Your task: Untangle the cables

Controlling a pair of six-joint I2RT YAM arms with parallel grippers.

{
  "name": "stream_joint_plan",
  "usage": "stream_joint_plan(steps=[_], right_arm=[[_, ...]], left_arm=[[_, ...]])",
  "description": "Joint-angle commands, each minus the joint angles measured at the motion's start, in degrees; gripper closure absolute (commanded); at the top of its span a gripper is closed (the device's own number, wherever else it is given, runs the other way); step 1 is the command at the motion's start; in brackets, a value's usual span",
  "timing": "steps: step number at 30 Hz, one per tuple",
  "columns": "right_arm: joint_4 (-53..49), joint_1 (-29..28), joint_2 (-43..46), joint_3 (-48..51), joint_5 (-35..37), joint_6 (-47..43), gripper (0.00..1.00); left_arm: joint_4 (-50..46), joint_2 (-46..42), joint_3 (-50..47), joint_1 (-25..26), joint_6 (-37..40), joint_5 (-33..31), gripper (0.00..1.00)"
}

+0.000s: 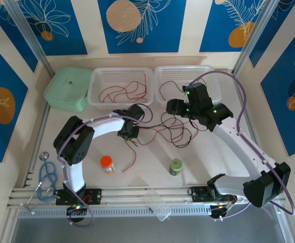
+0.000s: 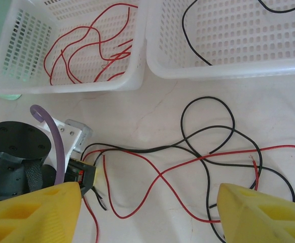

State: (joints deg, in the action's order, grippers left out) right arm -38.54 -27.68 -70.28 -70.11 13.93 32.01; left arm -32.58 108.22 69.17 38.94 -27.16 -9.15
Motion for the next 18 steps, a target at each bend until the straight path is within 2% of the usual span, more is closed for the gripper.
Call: stream_joint_plan(steps=[1, 8, 18], right_arm=[[0.14, 0.52, 1.98, 0.67, -0.83, 0.82, 0.28], [0.27, 1.31, 2.78, 1.36, -1.95, 0.95, 0.28], [0.95, 5.8, 5.78, 4.31, -6.66, 1.61, 0.28]], left_arm=[[3.84, 4.38, -1.9, 0.24, -0.17, -1.17, 1.0], [3.92, -4.09, -1.66, 1.8, 2.34, -0.82, 1.0], [-5.5, -19.07, 11.29, 5.34, 9.75, 2.04, 1.0]])
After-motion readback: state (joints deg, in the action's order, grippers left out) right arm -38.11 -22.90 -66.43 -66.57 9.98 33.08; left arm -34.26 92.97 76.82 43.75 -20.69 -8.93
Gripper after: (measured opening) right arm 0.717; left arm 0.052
